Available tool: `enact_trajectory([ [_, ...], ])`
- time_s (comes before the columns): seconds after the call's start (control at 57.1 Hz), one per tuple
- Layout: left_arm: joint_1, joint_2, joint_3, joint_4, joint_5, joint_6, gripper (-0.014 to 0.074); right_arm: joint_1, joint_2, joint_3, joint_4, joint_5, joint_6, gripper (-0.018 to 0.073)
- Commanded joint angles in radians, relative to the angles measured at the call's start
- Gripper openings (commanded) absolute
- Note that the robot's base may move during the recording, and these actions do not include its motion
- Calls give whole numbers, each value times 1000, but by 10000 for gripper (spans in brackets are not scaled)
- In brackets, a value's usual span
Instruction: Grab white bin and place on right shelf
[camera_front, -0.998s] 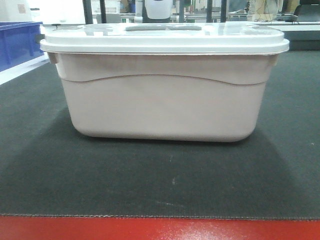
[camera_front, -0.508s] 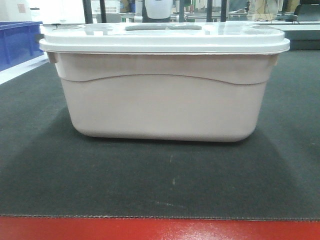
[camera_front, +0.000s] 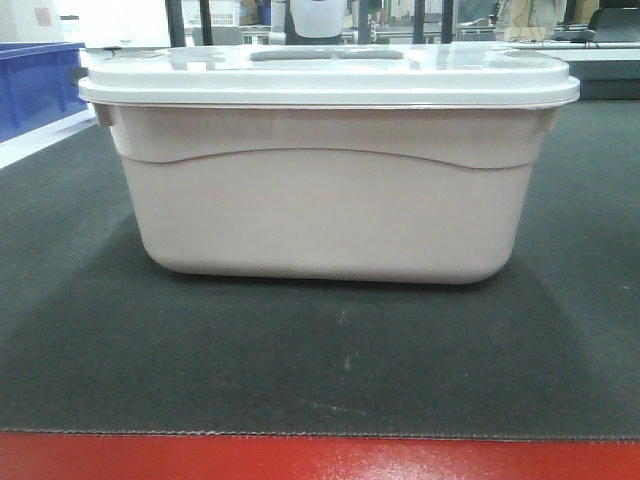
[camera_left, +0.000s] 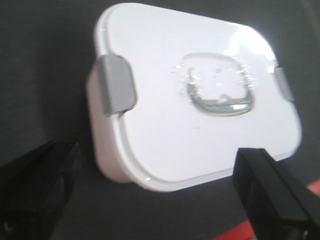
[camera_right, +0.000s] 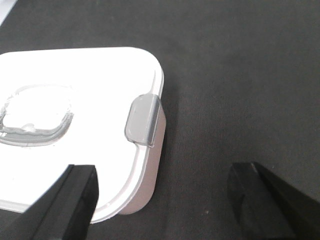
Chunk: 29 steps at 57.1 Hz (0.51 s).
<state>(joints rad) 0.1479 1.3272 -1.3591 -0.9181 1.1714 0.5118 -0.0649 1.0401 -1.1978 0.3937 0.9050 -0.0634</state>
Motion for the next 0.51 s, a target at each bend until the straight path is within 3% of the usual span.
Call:
enact_trajectory([
  [0.0, 80, 45, -35, -248, 60, 126, 515, -72, 64, -78, 132, 35, -93, 627],
  [0.158, 157, 173, -35, -427, 168, 224, 515, -219, 178, -82, 466, 149, -355, 627],
  [0.368, 160, 315, -35, -455, 168, 254, 515, -369, 356, -82, 835, 366, -615, 627],
  [0.49, 160, 382, -35, -510, 168, 256, 515, -377, 455, -82, 938, 424, -686, 627],
])
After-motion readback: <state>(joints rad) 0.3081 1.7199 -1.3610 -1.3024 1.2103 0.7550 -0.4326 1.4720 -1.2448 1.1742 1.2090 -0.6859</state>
